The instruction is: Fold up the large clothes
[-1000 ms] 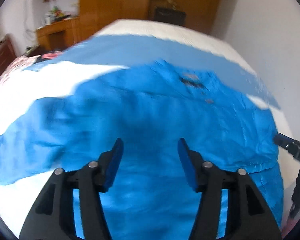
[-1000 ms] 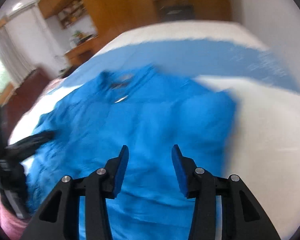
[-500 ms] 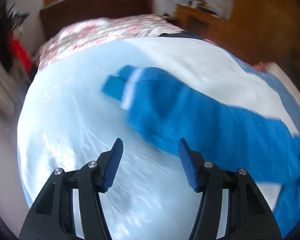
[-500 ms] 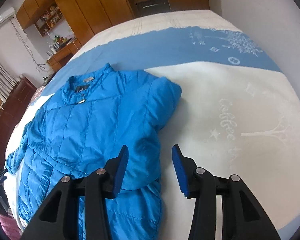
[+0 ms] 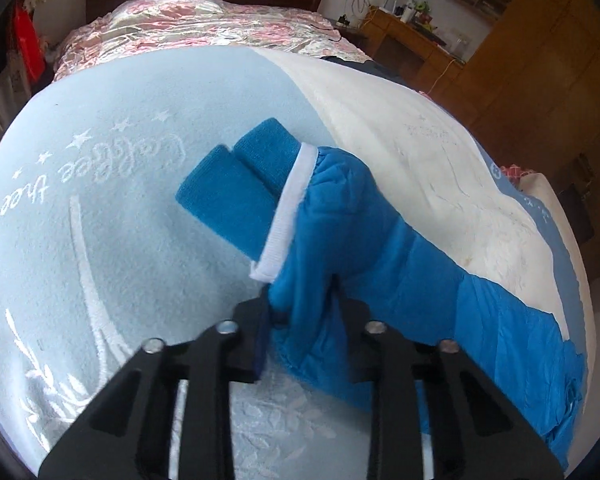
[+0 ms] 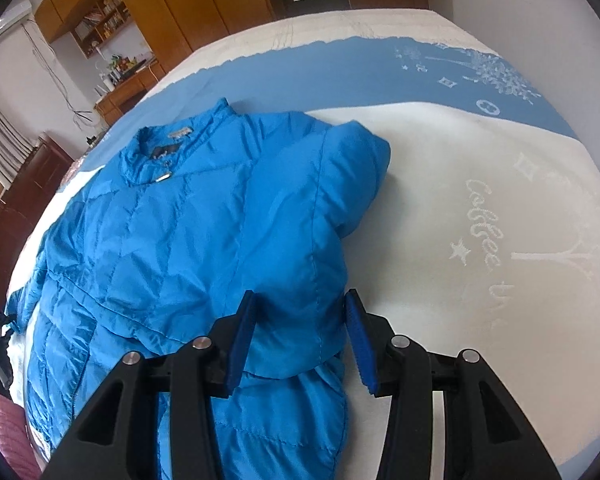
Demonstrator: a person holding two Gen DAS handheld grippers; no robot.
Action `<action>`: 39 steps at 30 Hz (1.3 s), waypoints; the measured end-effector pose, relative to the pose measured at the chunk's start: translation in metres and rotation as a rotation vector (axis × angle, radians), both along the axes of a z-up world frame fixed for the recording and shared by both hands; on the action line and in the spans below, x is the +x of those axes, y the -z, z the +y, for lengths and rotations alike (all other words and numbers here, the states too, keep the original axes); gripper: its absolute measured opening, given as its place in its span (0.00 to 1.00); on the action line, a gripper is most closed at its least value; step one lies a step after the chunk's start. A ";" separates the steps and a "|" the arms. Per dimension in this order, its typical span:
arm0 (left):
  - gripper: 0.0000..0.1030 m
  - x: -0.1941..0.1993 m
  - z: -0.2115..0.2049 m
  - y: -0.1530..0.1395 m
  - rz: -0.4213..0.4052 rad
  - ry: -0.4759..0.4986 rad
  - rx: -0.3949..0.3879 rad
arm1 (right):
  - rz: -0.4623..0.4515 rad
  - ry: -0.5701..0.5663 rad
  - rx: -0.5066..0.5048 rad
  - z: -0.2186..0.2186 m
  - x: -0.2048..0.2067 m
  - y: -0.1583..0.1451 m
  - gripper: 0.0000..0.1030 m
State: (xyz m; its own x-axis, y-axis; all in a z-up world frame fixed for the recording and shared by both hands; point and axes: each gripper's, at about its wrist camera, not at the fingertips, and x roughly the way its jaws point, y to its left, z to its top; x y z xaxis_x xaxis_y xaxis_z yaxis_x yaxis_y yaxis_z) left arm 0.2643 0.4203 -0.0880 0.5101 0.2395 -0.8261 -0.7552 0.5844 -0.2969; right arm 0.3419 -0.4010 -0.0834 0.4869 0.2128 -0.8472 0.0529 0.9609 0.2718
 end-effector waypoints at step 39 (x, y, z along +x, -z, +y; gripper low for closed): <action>0.08 0.134 -0.522 -0.038 -0.165 1.119 0.156 | -0.060 -0.049 0.011 0.006 -0.010 -0.022 0.45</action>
State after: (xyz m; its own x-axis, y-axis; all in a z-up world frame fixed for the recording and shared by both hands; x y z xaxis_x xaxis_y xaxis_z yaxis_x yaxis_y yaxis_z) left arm 0.3978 -0.1013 -0.0496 0.6014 -0.3238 -0.7304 0.2542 0.9442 -0.2093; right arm 0.3318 -0.3950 -0.0617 0.5256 0.2463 -0.8143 -0.0104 0.9590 0.2833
